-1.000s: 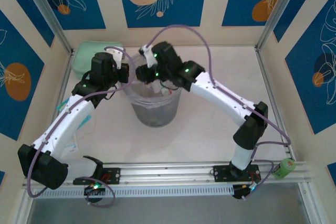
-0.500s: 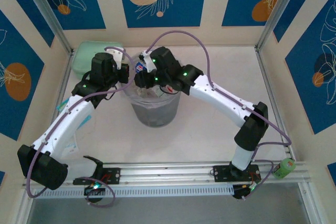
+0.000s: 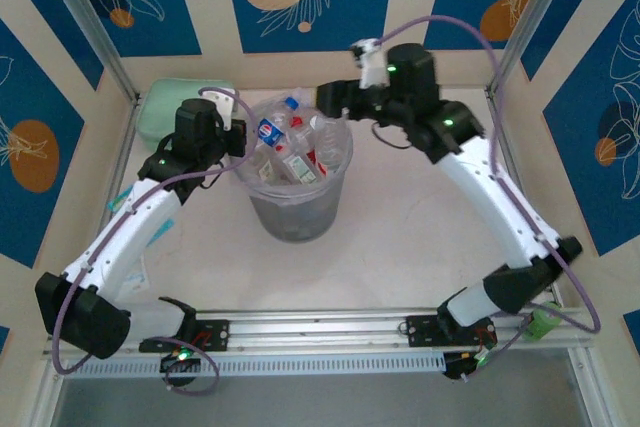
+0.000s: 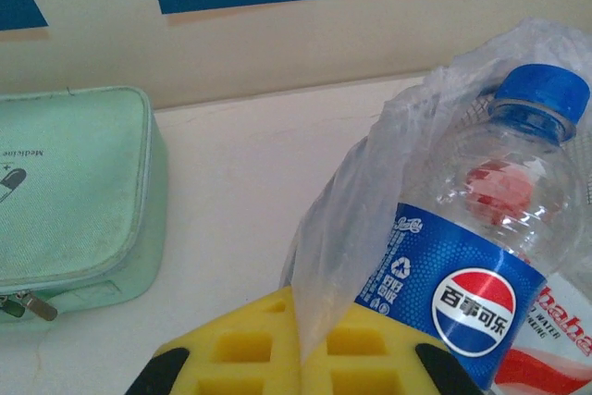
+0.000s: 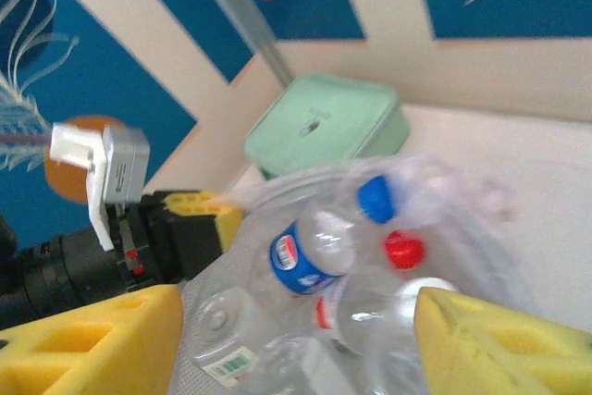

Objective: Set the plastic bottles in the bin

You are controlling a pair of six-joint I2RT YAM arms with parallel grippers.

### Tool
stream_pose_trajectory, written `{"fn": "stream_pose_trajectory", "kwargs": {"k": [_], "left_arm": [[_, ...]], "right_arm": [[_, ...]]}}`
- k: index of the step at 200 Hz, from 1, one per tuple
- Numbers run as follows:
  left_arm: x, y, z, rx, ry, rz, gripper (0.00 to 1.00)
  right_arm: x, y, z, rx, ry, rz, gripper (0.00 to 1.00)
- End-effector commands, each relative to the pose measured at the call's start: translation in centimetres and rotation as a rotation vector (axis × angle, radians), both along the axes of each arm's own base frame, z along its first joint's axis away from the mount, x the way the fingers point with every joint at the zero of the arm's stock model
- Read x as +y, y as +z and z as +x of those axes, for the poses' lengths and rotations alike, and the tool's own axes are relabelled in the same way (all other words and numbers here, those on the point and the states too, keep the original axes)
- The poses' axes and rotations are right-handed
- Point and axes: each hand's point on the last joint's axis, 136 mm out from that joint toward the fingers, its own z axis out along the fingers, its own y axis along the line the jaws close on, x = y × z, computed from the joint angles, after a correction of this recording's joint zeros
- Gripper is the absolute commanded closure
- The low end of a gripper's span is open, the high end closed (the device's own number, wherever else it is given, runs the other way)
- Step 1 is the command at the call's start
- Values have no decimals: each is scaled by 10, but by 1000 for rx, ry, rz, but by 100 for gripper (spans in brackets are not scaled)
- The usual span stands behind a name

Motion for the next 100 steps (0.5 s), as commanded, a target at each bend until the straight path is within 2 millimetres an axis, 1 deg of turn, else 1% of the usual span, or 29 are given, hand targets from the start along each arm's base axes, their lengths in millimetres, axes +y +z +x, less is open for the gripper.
{"fn": "stream_pose_trajectory", "kwargs": {"k": [1,12,27,40,52,67,76,88,100], "left_arm": [[-13,-42,-10,168,-38,25,100],[-16,-40,-10,168,-35,38,100],[-18,-36,-10,157,-27,48,100],[-20,-33,-11,144,-18,55,100],[-22,-33,-12,143,-10,52,100],[-24,-34,-14,141,-4,48,100],[-24,-36,-14,142,2,52,100],[-25,-38,-14,142,11,51,100],[-26,-40,-13,143,15,46,100]], "right_arm": [[-17,-19,6,66,-8,27,37],[-16,-26,11,93,5,31,40],[-4,-39,16,120,32,6,45],[6,-56,23,140,37,-35,49],[12,-79,26,180,33,-82,54],[21,-106,21,235,49,-111,59],[26,-116,15,244,56,-115,61],[29,-124,9,253,61,-121,63],[29,-125,5,258,65,-124,67]]}}
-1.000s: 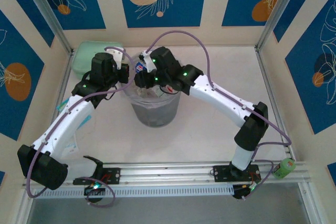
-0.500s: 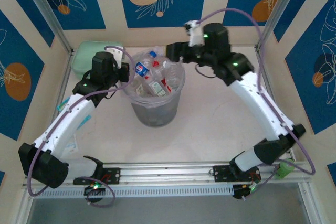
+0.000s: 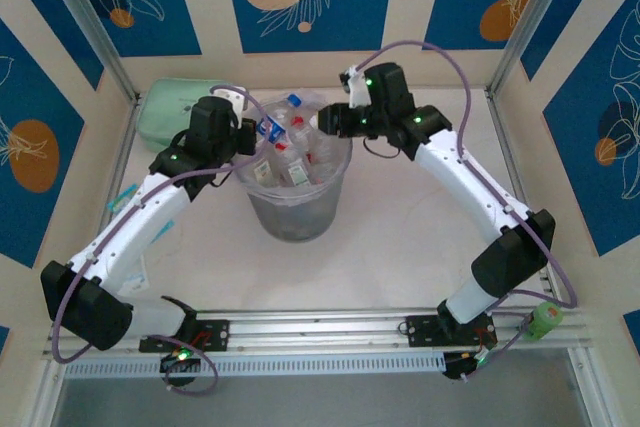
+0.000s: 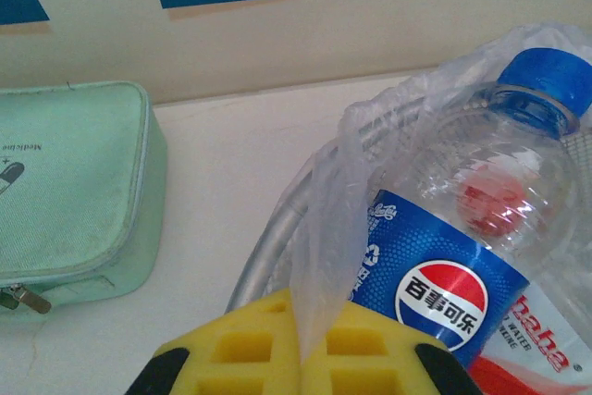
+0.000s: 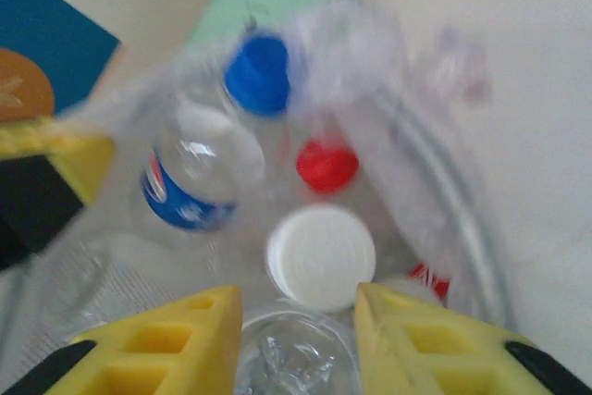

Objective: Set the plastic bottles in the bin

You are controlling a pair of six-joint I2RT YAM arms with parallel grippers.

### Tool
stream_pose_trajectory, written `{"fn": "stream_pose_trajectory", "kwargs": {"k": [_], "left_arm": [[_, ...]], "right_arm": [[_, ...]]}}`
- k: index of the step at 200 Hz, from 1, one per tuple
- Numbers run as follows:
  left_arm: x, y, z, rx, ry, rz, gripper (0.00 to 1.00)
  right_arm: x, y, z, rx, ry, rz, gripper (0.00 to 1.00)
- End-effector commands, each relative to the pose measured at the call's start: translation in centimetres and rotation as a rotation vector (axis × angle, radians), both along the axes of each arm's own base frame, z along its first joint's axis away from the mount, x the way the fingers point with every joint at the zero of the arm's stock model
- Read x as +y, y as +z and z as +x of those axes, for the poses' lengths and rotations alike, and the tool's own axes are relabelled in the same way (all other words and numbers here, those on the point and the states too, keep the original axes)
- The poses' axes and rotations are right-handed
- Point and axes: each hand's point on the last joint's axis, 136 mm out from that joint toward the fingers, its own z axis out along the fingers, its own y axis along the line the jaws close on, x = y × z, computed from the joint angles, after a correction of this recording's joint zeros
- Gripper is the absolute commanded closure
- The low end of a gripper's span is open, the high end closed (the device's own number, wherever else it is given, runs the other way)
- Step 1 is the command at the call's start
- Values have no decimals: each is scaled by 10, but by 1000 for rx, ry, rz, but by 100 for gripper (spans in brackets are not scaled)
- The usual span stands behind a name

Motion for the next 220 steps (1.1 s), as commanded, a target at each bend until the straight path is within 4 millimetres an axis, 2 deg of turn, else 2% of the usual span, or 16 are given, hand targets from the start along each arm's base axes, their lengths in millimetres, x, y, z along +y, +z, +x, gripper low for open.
{"fn": "stream_pose_trajectory", "kwargs": {"k": [1,19,29,44,52,69,86,111,137,161,172,191,220], "left_arm": [[-9,-41,-13,137,-17,28,100],[-13,-43,-11,134,-12,13,100],[-16,-43,-11,132,-15,5,100],[-22,-42,-10,128,-21,-5,100],[-25,-40,-9,124,-25,-10,100],[-34,-41,-9,121,-37,-22,100],[-45,-45,-8,122,-51,-28,100],[-61,-49,-4,126,-71,-50,100],[-78,-47,-1,116,-95,-80,100],[-84,-21,1,66,-113,-109,100],[-84,-9,1,47,-123,-116,97],[-79,3,-3,37,-123,-88,89],[-49,14,-10,-12,-48,-26,87]], "right_arm": [[1,-2,-17,13,15,-11,67],[-1,-6,-20,31,16,-12,67],[-5,0,-21,26,12,-8,65],[-15,25,-21,-21,3,17,60],[-23,45,-21,-65,-11,30,56],[-47,79,-22,-145,-61,51,46],[-75,95,-22,-184,-125,61,39],[-113,87,-21,-143,-203,84,37],[-134,73,-26,-96,-242,111,36],[-149,67,-28,-70,-265,129,31],[-156,66,-28,-62,-276,140,31],[-165,64,-27,-51,-290,161,30],[-174,62,-26,-41,-305,176,30]]}}
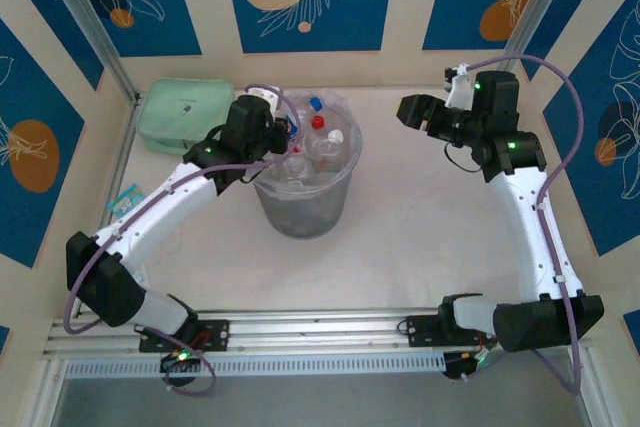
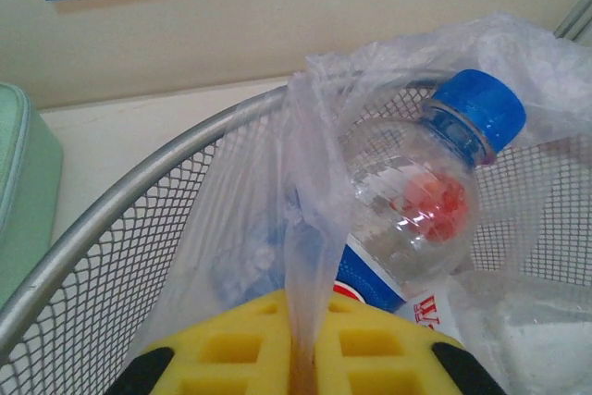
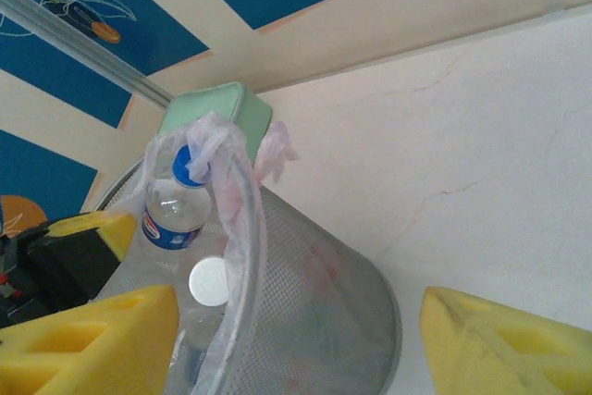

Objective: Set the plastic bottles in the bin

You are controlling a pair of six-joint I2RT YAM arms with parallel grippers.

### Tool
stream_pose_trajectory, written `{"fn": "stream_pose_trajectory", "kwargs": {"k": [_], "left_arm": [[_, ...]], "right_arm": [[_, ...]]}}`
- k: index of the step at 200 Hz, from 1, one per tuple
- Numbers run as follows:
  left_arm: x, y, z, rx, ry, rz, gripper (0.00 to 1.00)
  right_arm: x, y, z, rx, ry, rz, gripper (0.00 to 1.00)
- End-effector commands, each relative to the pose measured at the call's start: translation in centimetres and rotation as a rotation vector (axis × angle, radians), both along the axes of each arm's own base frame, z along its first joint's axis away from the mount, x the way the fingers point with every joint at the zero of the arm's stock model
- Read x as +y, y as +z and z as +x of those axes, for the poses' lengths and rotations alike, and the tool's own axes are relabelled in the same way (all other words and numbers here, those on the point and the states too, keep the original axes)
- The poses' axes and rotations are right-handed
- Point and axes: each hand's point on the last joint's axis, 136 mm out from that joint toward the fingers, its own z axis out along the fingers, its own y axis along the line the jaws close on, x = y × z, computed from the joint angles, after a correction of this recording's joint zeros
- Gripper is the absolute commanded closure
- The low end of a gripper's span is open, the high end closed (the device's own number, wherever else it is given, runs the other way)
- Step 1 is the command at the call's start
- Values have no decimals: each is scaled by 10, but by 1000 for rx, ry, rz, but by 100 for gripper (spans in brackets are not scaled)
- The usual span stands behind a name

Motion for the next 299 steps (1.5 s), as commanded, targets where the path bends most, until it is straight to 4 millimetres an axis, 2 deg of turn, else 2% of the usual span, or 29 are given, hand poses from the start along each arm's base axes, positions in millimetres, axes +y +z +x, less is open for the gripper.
{"fn": "stream_pose_trajectory", "kwargs": {"k": [1,39,79,97,106,115,126,144,149,156,169,197,216,240,248,271,278,299], "left_arm": [[19,20,-15,-35,30,33,87],[58,38,-21,-89,120,7,84],[97,26,-15,-76,226,-46,90],[111,27,-17,-87,258,-71,90],[119,28,-19,-97,273,-78,83],[131,27,-22,-101,301,-76,69],[150,22,-25,-102,351,-66,50],[182,4,-32,-95,448,-26,27],[190,-2,-35,-93,473,-8,20],[201,-11,-39,-89,508,12,12],[218,-29,-45,-82,564,52,0],[238,-79,-50,-62,643,115,0],[242,-112,-48,-46,652,155,0],[240,-142,-44,-44,629,189,0],[239,-150,-41,-50,624,195,0],[236,-148,-29,-84,587,232,0],[234,-147,-25,-115,571,243,0],[232,-159,-13,-135,527,302,0]], "right_arm": [[1,6,-9,-3,31,45,30],[1,1,-7,12,41,48,30],[-2,-4,-8,24,34,46,30],[-7,-7,-9,23,25,31,30],[-12,-9,-9,12,15,9,26],[-18,-14,-7,-7,0,-28,19],[-24,-28,-4,-34,-9,-93,14],[-40,-55,4,-74,-75,-179,9],[-44,-63,6,-79,-96,-198,4],[-50,-74,9,-84,-122,-228,0],[-62,-95,12,-84,-171,-284,1],[-83,-146,16,-47,-290,-328,1],[-90,-177,16,-59,-328,-348,1],[-105,-215,16,-22,-377,-429,1],[-107,-226,17,-3,-381,-443,1],[-108,-251,19,18,-397,-436,1],[-109,-255,20,9,-404,-428,1],[-111,-263,26,-32,-429,-419,1]]}}
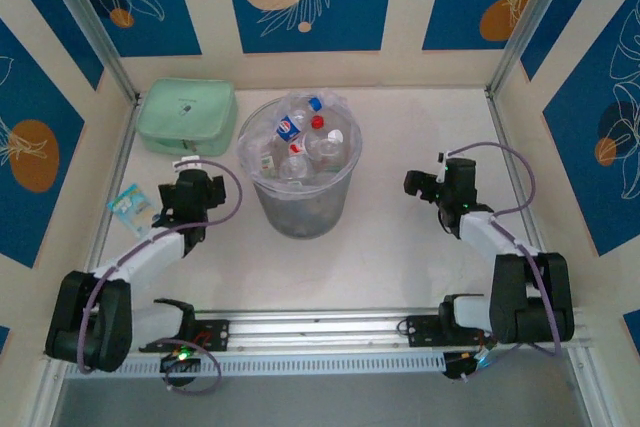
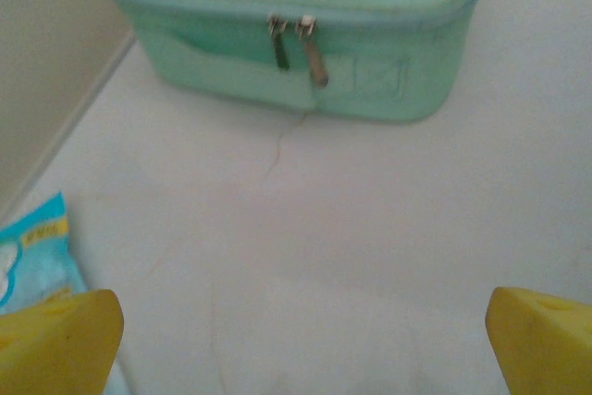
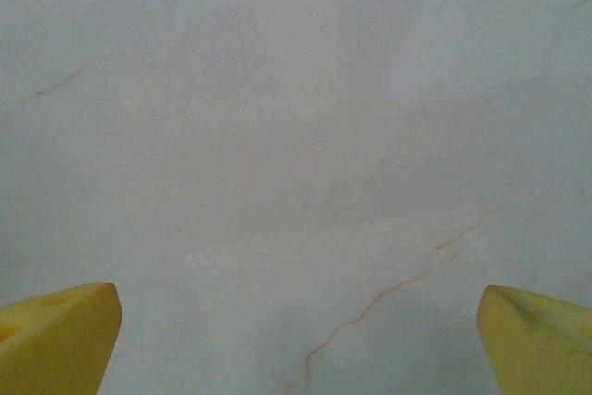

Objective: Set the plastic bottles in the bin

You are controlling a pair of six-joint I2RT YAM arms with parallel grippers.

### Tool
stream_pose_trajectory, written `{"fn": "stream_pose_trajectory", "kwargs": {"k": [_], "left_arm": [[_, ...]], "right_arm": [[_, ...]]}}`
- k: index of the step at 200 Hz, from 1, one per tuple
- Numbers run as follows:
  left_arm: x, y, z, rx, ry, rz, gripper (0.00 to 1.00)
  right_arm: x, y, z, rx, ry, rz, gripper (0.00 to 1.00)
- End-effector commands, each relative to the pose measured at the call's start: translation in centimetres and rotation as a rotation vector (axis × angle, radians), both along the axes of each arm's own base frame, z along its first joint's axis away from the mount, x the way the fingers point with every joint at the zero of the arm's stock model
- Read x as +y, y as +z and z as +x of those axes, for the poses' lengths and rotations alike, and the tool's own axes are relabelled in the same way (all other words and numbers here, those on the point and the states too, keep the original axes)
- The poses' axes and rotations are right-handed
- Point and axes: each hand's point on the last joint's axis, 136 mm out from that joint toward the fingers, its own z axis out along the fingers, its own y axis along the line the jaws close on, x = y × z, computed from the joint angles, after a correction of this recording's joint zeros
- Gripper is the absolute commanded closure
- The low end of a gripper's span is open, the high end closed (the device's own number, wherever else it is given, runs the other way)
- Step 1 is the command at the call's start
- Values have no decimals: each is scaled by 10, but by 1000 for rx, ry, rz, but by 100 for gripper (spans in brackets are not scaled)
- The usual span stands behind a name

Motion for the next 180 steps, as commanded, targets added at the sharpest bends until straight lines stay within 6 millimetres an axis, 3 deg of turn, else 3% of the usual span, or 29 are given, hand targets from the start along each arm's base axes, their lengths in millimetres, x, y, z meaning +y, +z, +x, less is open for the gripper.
{"fn": "stream_pose_trajectory", "kwargs": {"k": [1,54,75,86,93,100,111,180], "left_arm": [[0,12,21,-102,-42,74,0],[-6,-14,39,-156,-123,84,0],[-6,-21,41,-147,-138,59,0],[-11,-21,40,-180,-176,57,0],[-14,-33,37,-160,-207,36,0],[-15,-28,43,-219,-223,53,0],[-15,-35,39,-146,-228,15,0],[-13,-31,42,-185,-226,20,0]], "right_arm": [[-8,13,20,-145,-44,-17,1],[-9,31,34,-334,4,-108,1],[1,8,38,-335,67,-97,1],[7,8,43,-347,79,-124,1],[9,6,41,-310,91,-126,1],[8,8,42,-344,87,-127,1],[6,5,40,-317,77,-125,1],[5,7,41,-324,77,-121,1]]}}
